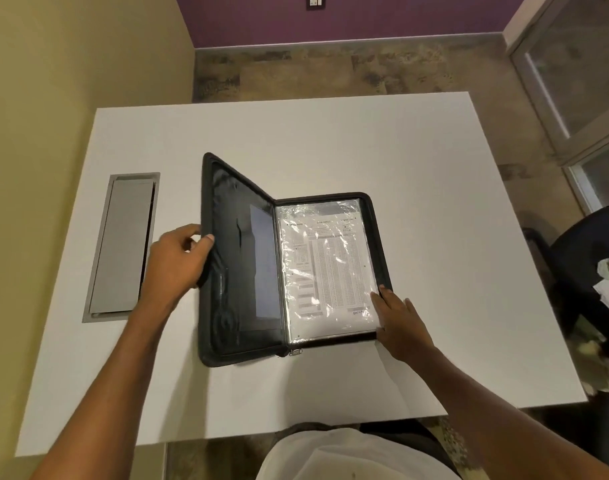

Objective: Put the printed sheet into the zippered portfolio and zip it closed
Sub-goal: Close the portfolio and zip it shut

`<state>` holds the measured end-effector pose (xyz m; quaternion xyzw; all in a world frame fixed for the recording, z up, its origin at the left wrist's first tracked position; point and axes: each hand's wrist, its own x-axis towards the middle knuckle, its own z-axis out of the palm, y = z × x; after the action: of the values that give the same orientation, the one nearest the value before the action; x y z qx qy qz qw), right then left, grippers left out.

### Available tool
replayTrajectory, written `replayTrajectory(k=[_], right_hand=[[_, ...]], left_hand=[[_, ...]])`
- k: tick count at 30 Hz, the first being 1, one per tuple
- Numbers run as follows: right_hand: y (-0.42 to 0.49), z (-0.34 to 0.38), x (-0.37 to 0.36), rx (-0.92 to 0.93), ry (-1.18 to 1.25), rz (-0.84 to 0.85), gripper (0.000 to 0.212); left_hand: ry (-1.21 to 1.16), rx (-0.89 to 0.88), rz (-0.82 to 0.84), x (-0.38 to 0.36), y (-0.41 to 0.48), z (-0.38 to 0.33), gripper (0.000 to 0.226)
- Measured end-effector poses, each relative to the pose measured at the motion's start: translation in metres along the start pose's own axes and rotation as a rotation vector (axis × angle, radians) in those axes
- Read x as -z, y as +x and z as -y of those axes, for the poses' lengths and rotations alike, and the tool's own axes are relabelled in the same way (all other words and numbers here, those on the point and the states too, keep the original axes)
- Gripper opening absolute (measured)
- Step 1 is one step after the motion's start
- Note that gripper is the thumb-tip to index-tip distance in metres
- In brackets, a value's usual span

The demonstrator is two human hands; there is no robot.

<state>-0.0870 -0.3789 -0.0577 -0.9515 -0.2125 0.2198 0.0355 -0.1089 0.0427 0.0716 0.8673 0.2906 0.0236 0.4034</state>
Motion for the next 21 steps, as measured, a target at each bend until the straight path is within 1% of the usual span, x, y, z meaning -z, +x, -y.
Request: replayTrajectory(k=[2, 3, 6, 8, 11, 13, 14, 18, 21], right_hand=[[0.002, 0.014, 0.015, 0.033, 0.073, -0.095, 0.059], [0.003, 0.026, 0.025, 0.035, 0.186, -0.129, 0.053], [0.005, 0.077, 0.07, 0.009, 0.711, -0.215, 0.05], [0.006, 0.111, 0.101, 0.066, 0.888, -0.257, 0.05], [0.005, 0.139, 0.13, 0.138, 0.938, -0.229, 0.048], [0.004, 0.138, 0.136, 0.096, 0.924, -0.242, 0.045], [0.004, 0.133, 0.136, 0.058, 0.904, -0.272, 0.045], [0.009, 0.093, 0.122, -0.108, 0.847, -0.379, 0.044], [0.015, 0.056, 0.102, -0.198, 0.834, -0.407, 0.041]], left_hand=[[0.011, -0.053, 0.009, -0.015, -0.006, -0.024, 0.019], [0.023, -0.067, 0.009, -0.023, -0.01, -0.037, 0.021], [0.002, -0.087, 0.023, -0.048, -0.018, -0.07, 0.028], [-0.049, -0.081, 0.049, -0.064, -0.023, -0.088, 0.028], [-0.194, -0.056, 0.147, -0.084, -0.029, -0.109, 0.025], [-0.299, -0.026, 0.227, -0.097, -0.034, -0.116, 0.019], [-0.305, -0.034, 0.261, -0.104, -0.036, -0.114, 0.021], [-0.117, -0.112, 0.427, -0.137, -0.045, -0.093, 0.046], [0.092, -0.159, 0.567, -0.169, -0.058, -0.07, 0.074]])
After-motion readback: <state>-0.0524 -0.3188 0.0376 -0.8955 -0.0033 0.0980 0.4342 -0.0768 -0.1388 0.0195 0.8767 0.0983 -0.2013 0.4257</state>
